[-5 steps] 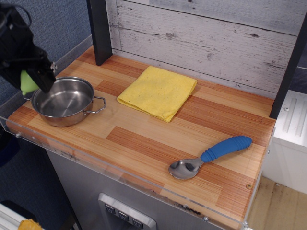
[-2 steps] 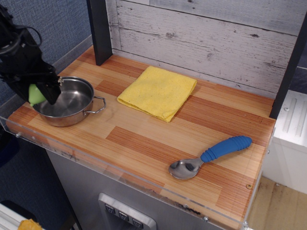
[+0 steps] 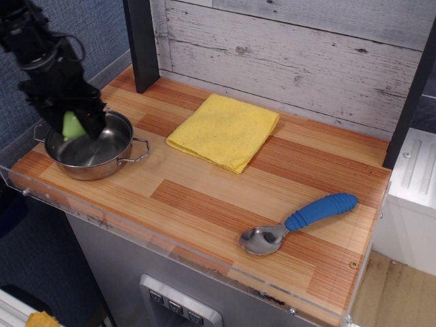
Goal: Put the food in the pan
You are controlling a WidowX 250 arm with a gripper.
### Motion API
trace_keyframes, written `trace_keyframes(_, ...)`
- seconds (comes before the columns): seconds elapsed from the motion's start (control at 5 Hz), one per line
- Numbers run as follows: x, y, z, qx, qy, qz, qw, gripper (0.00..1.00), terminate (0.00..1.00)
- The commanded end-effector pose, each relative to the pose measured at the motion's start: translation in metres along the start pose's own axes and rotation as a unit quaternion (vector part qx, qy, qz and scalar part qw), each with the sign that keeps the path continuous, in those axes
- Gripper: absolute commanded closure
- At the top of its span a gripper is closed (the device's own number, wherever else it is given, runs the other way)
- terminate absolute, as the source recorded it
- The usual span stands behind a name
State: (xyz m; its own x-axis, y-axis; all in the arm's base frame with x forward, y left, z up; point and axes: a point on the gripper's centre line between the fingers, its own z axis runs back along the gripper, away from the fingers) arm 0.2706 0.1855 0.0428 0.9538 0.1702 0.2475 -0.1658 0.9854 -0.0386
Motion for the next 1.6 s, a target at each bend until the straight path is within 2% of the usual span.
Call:
trace_keyframes(0.0,0.002,-0.014,0.005,0.003,-0.001,-0.028,0.9996,1.0,0.0)
trace_keyframes(0.4,0.003,-0.051,-0.005,0.0,0.017,-0.042,0.9989,1.0,0.0)
trace_keyframes(0.6,0.006,-0.053,-0.011,0.001,0.02,-0.052,0.9985,1.0,0.0)
trace_keyframes(1.0,0.003,-0.056,-0.006,-0.003,0.02,-0.039,0.999,1.0,0.0)
trace_keyframes(1.2,0.001,-0.059,-0.01,-0.006,0.027,-0.036,0.999,1.0,0.0)
trace_keyframes(1.4,-0.005,-0.059,-0.015,-0.009,0.047,-0.023,0.9986,1.0,0.0)
